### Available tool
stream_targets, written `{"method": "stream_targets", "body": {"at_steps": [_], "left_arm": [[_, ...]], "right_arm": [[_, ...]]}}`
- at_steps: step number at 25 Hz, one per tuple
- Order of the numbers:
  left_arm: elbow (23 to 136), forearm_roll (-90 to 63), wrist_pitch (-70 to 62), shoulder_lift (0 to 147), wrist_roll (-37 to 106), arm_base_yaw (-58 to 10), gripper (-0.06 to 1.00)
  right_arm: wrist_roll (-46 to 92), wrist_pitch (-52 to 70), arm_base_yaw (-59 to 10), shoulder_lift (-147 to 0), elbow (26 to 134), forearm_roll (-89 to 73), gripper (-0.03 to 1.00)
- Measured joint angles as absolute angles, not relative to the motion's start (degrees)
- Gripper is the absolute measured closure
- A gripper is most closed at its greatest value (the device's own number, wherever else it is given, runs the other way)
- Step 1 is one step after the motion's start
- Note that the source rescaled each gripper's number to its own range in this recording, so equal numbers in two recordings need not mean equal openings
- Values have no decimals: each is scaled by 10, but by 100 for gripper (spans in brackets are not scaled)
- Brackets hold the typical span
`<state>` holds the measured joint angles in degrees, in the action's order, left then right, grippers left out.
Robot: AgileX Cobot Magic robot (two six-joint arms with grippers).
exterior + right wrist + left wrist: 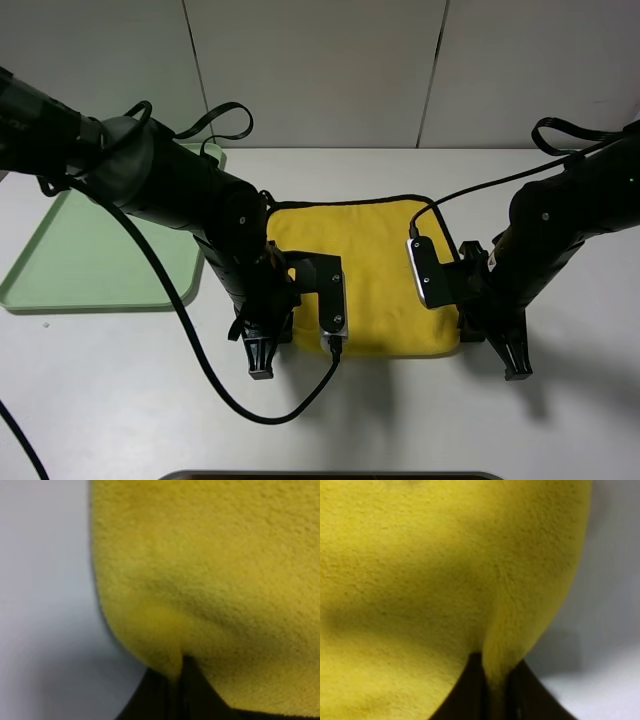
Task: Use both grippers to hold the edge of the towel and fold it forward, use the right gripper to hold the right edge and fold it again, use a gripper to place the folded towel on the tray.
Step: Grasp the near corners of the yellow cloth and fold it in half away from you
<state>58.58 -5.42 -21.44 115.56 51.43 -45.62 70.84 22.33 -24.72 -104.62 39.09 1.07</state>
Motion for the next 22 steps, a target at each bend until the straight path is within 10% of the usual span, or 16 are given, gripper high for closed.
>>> {"method": "stream_targets", "body": {"at_steps": [22], "left_arm": [[586, -54, -233, 1138, 514, -456, 94]], "right_arm": [[682, 279, -247, -980, 386, -10, 97]]}}
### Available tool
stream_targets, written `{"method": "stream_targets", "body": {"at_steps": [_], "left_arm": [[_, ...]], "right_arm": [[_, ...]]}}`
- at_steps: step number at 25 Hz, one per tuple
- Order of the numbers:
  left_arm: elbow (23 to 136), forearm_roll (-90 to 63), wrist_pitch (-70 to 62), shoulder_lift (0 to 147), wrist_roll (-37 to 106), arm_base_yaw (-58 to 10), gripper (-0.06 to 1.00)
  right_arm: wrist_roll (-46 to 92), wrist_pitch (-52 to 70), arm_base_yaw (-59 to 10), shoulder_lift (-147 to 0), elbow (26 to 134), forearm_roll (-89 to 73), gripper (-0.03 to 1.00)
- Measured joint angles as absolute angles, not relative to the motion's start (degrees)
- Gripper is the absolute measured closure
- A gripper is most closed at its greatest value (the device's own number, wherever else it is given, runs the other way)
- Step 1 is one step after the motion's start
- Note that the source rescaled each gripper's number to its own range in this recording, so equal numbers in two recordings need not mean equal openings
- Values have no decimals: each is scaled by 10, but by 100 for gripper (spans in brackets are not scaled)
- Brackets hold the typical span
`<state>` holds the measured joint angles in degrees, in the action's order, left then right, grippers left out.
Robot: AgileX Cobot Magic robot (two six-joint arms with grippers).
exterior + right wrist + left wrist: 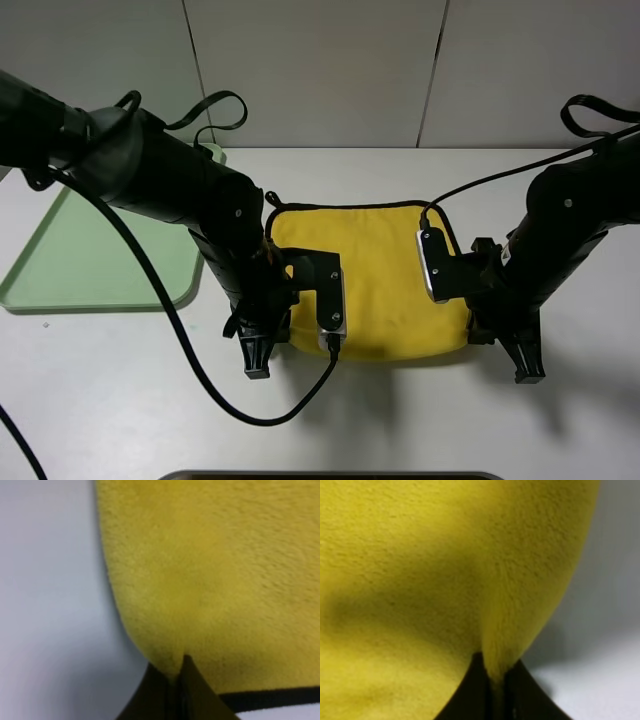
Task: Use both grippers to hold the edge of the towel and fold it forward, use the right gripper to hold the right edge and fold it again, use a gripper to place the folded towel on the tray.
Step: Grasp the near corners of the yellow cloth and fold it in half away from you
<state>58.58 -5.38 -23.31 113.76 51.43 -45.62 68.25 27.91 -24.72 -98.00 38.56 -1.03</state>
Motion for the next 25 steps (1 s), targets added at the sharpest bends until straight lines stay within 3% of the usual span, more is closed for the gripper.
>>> {"method": "stream_targets", "body": {"at_steps": [25], "left_arm": [[585, -52, -293, 1062, 514, -456, 94]], "right_arm": [[613, 387, -247, -815, 385, -75, 97]]}}
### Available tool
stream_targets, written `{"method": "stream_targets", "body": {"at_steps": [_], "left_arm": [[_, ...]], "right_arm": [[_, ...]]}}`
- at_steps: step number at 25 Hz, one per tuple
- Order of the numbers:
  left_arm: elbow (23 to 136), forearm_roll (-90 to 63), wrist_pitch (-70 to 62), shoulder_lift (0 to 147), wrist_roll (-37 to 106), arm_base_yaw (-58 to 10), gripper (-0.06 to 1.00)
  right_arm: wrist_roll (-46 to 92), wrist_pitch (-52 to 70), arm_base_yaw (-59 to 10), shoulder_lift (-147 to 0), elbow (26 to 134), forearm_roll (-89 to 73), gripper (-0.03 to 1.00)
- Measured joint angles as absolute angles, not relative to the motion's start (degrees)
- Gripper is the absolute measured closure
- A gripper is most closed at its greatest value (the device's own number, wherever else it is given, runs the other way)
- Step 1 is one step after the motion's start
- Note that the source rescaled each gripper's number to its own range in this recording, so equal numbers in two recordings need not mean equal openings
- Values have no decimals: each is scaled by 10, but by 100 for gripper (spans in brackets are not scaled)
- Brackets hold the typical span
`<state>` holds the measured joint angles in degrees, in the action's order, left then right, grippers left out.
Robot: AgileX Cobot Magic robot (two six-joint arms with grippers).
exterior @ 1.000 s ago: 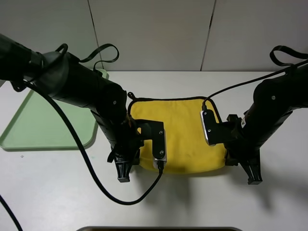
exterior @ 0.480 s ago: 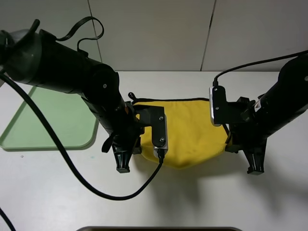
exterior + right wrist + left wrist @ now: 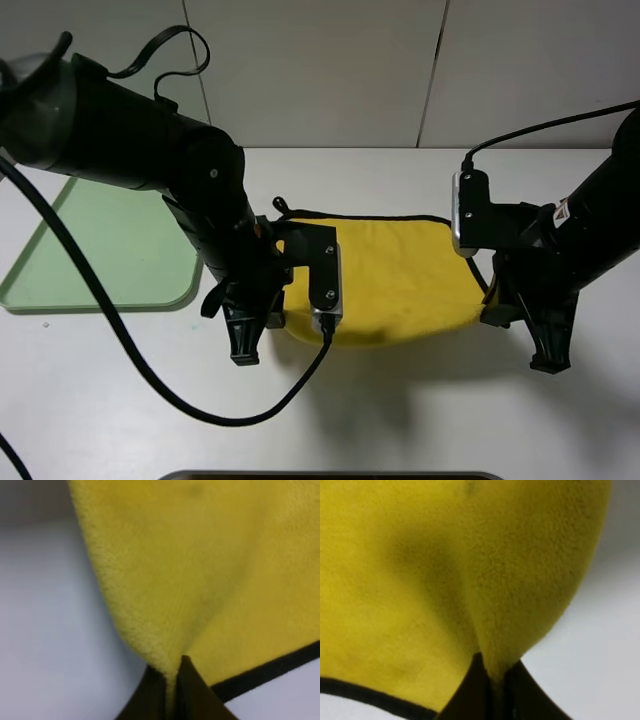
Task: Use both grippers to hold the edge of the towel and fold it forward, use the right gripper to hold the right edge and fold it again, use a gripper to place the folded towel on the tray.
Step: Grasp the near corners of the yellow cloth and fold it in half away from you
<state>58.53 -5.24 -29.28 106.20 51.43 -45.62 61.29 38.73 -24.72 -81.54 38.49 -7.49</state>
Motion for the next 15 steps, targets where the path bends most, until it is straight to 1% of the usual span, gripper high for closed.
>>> {"method": "stream_targets", "body": {"at_steps": [11, 15], "left_arm": [[585, -52, -308, 1014, 514, -456, 94], [585, -52, -318, 1004, 514, -456, 94]], "right_arm": [[579, 455, -248, -782, 385, -77, 97], [569, 482, -274, -772, 385, -71, 97]]}}
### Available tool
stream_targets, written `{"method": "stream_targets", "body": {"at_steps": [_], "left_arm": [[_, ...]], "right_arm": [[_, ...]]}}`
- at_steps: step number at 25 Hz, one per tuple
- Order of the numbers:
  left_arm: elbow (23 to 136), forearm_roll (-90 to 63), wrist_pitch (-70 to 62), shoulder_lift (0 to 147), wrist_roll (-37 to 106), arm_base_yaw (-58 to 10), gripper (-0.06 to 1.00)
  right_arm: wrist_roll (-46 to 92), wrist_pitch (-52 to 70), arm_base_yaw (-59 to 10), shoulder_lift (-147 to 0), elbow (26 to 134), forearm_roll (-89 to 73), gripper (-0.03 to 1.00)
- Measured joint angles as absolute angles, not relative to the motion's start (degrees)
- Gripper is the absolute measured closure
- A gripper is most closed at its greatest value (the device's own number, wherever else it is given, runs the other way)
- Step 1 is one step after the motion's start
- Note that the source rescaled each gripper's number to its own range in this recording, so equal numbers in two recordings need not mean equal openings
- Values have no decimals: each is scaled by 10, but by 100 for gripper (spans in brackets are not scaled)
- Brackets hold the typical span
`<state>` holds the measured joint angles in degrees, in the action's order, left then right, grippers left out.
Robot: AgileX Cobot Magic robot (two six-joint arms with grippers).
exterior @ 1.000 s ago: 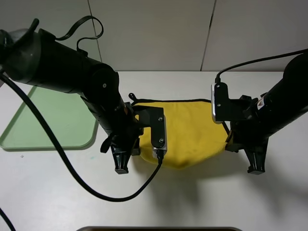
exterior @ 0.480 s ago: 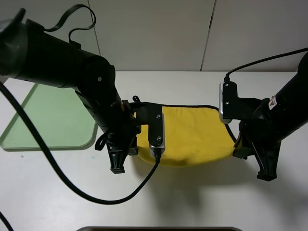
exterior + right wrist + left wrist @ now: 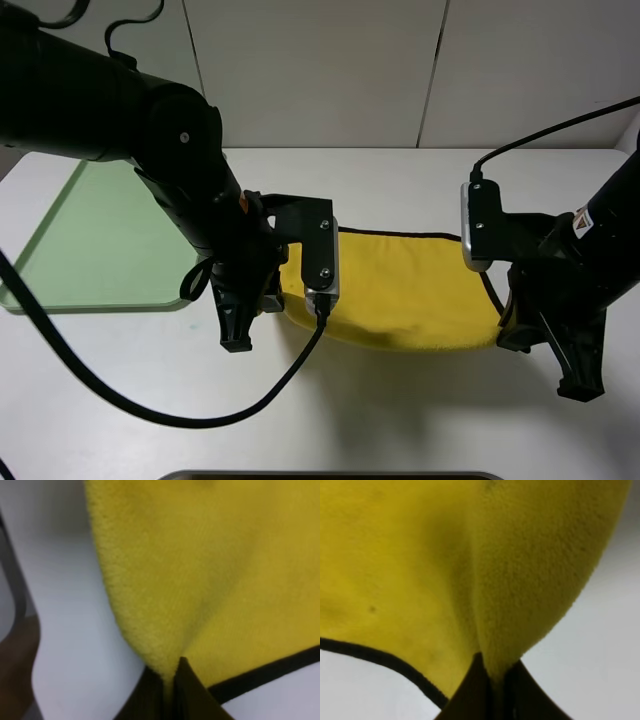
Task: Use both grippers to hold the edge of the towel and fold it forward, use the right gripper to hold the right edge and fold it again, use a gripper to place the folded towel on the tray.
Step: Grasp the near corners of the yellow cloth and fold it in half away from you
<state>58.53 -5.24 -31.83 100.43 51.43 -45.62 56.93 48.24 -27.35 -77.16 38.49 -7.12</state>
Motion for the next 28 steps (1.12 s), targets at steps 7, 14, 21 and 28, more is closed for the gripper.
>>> {"method": "stream_targets", "body": {"at_steps": [7, 14, 21, 28], "left_arm": [[585, -54, -336, 981, 514, -456, 94], [585, -54, -355, 979, 514, -456, 94], [585, -36, -308, 978, 514, -456, 94], [585, -26, -241, 1027, 514, -427, 94]], "right_arm": [[464, 507, -317, -765, 385, -25, 97], [448, 523, -317, -746, 400, -20, 97], [402, 527, -317, -753, 455, 13, 97], [364, 510, -317, -801, 472, 78, 97]]}}
